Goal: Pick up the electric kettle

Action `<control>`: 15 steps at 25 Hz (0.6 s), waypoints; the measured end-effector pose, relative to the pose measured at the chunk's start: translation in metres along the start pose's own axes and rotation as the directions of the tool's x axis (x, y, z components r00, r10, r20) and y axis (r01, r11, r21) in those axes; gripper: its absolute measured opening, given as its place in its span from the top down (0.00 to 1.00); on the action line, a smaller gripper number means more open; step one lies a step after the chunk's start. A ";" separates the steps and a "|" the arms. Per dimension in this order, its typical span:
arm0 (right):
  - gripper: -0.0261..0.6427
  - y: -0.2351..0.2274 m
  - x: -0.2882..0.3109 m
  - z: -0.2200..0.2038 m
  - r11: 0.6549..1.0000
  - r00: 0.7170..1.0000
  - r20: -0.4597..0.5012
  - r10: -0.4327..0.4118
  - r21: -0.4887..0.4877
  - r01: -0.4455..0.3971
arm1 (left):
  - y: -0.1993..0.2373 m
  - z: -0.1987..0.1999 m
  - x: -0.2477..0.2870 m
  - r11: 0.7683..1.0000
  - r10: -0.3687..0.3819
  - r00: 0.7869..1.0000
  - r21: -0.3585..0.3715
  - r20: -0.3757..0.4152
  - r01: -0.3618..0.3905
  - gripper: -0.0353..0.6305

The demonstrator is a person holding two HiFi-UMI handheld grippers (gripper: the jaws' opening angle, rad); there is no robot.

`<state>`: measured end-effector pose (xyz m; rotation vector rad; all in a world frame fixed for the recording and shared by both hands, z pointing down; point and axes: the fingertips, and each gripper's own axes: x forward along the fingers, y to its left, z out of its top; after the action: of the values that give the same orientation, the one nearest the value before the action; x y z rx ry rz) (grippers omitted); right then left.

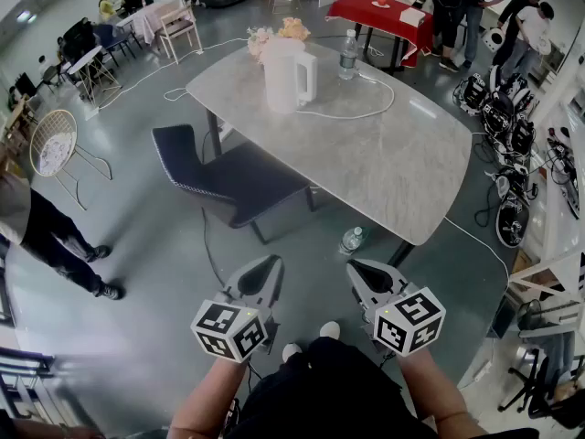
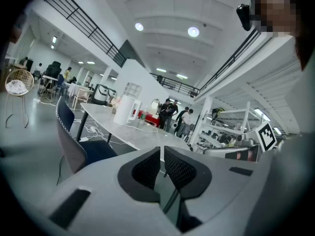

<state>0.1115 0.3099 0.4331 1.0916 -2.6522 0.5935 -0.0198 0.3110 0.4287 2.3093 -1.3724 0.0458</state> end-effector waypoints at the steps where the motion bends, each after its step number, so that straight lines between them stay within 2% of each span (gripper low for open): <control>1: 0.95 -0.006 0.002 0.002 1.000 1.000 0.004 -0.003 0.002 0.003 | 0.000 0.002 0.007 1.000 -0.002 1.000 0.003 0.000 0.002 0.91; 9: 0.95 -0.041 0.021 0.011 1.000 1.000 -0.005 0.013 -0.003 -0.013 | 0.002 0.009 0.052 1.000 -0.001 1.000 0.008 -0.008 0.001 0.91; 15: 0.95 -0.059 0.033 0.020 0.998 0.998 0.004 0.069 -0.008 -0.069 | -0.007 0.013 0.088 0.999 -0.041 0.999 -0.011 0.003 0.041 0.91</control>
<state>0.1300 0.2423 0.4431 1.0040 -2.7024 0.5936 0.0281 0.2359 0.4368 2.3285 -1.3228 0.0226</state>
